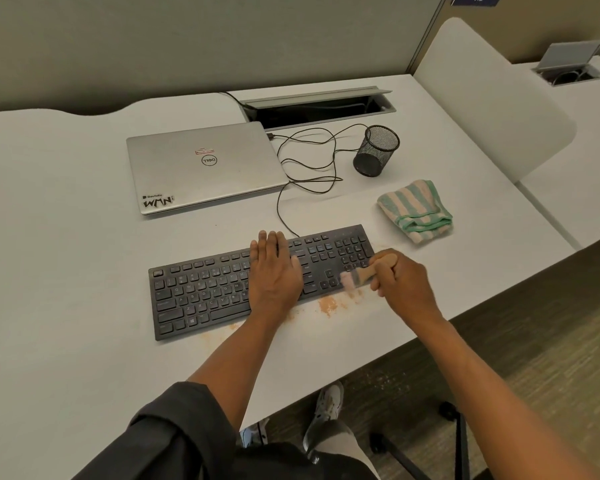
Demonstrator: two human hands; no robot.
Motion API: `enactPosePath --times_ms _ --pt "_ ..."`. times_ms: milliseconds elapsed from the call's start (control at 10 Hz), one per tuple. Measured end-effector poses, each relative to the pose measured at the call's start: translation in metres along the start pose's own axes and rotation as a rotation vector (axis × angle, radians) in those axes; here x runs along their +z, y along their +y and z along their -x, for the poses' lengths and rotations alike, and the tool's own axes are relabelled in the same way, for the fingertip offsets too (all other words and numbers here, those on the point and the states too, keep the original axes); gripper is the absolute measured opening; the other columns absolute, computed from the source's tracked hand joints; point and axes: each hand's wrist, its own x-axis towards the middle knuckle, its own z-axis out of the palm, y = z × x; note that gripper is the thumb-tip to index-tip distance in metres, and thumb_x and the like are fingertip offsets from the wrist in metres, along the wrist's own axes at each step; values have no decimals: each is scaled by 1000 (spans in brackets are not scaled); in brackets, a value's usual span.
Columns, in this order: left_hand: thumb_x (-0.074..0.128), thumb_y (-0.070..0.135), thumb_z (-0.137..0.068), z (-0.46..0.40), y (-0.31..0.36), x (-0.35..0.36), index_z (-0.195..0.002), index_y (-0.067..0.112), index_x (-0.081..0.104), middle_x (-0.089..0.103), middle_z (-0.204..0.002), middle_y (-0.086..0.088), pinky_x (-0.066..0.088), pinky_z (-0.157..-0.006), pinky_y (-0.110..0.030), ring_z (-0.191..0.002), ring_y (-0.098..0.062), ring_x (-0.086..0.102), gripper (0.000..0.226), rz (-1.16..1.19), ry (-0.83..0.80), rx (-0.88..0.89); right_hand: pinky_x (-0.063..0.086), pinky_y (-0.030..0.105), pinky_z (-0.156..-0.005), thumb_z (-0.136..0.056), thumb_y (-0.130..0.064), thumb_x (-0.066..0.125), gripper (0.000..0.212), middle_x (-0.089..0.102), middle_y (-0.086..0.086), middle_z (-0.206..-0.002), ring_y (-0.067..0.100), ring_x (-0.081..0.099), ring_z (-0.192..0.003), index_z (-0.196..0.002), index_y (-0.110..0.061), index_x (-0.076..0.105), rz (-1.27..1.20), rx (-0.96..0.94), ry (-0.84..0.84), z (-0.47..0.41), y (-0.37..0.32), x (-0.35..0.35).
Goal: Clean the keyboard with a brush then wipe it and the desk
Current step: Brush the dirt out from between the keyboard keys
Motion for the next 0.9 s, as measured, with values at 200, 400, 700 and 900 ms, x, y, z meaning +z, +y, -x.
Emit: enactPosePath --times_ms 200,400,700,900 --pt "29 35 -106 0 0 1 -158 0 19 22 -165 -20 1 -128 -44 -156 -33 10 64 -15 0 5 51 23 -53 -98 -11 46 23 70 2 -66 11 63 -58 -95 -16 68 -112 -38 -13 -9 -15 10" --pt "30 34 -106 0 0 1 -158 -1 20 24 -164 -21 2 -128 -44 -155 -33 12 63 -22 7 6 51 27 -54 -94 -10 46 28 69 4 -62 5 59 -49 -79 -3 69 111 -35 -161 -14 -22 8" --pt "32 32 -105 1 0 1 -158 -1 21 25 -164 -21 0 -128 -44 -155 -34 12 63 -5 9 5 43 19 -46 -96 -14 46 26 70 3 -62 6 59 -49 -85 -10 69 30 11 -102 -29 -19 3" --pt "32 32 -105 1 1 1 -157 -1 22 26 -163 -21 1 -128 -44 -155 -34 13 62 -5 20 2 44 25 -44 -97 -13 46 26 71 8 -64 16 60 -51 -88 -9 70 -41 59 -173 -34 -10 -19"
